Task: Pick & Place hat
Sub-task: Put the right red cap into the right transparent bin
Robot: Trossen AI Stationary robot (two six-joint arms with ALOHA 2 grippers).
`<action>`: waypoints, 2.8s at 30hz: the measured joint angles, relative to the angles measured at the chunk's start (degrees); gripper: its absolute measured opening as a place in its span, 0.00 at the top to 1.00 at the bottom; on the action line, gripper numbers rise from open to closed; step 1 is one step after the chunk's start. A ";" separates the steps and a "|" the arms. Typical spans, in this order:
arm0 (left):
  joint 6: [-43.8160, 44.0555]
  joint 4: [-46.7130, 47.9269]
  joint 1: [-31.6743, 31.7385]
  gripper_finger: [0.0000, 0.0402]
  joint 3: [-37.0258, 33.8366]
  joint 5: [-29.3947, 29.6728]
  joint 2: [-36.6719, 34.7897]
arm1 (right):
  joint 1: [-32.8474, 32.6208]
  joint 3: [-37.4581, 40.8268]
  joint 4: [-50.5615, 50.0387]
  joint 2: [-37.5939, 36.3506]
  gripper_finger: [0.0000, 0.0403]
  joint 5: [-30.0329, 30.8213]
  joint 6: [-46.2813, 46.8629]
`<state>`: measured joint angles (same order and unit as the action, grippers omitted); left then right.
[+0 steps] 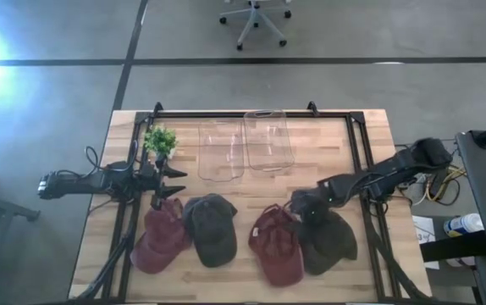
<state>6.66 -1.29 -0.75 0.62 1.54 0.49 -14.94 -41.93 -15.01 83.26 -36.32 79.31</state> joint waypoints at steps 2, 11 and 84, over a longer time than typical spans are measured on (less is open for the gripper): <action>0.01 -0.01 0.00 0.49 0.00 -0.02 -0.02 | -0.91 -0.70 0.01 2.08 0.52 0.04 -0.02; -0.01 -0.01 -0.02 0.49 0.01 -0.02 0.15 | -2.09 -2.73 1.04 8.06 0.40 3.93 0.65; 53.54 0.37 -0.17 0.49 18.36 8.13 30.14 | -0.04 -11.96 -15.42 2.60 0.97 27.09 -16.99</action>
<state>60.20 -0.91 -0.93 18.98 9.67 30.63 -14.98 -53.89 -30.43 85.86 -9.23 62.32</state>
